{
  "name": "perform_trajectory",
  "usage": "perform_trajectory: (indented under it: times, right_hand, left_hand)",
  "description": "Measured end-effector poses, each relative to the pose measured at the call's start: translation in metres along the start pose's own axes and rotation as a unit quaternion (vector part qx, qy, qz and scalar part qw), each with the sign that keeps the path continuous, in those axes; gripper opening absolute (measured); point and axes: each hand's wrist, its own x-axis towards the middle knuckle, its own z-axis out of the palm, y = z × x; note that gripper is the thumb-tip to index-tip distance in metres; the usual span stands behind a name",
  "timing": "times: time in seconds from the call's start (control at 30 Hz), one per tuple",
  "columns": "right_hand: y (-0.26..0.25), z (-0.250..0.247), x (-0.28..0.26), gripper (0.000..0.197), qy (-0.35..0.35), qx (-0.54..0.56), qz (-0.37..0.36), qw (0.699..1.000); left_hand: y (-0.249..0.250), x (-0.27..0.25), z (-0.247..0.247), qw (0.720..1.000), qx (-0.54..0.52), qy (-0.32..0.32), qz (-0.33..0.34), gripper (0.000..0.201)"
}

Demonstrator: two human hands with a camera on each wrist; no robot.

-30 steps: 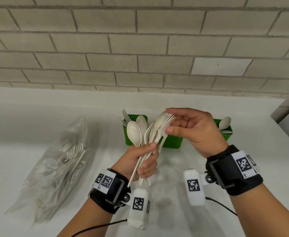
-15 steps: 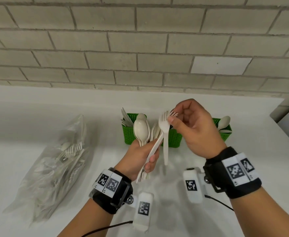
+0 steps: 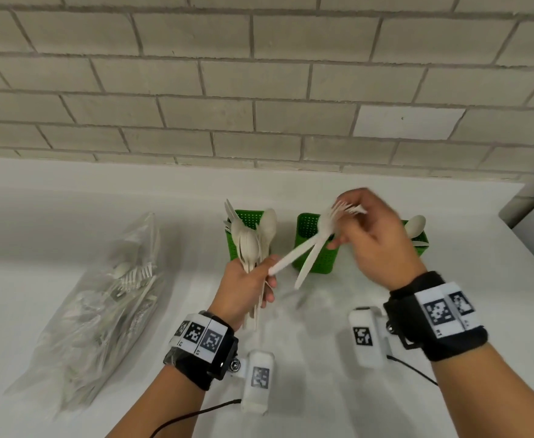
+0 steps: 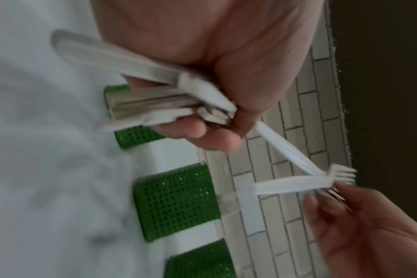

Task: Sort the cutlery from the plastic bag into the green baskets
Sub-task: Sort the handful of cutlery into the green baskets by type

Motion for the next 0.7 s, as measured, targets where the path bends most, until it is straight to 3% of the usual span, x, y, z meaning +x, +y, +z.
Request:
perform_trajectory:
  times: [0.13,0.23,0.43,0.7]
  right_hand:
    - [-0.004,-0.035,0.021,0.021,0.118,-0.011,-0.009,0.993]
    - [0.006,-0.041,0.034,0.013,0.147,-0.066,-0.017,0.987]
    - [0.031,-0.030,0.041,0.015,0.097,-0.223,-0.059,0.968]
    - [0.060,-0.018,0.033,0.017,0.008,-0.303,0.008,0.953]
  left_hand:
    - [-0.003,0.005,-0.010,0.999,-0.005,0.019,0.036,0.020]
    - [-0.002,0.004,-0.007,0.999,0.000,0.003,0.054,0.020]
    - [0.002,0.000,0.003,0.997,0.007,-0.025,0.069,0.019]
    - [0.007,-0.005,0.004,0.995,0.018,-0.047,0.091,0.014]
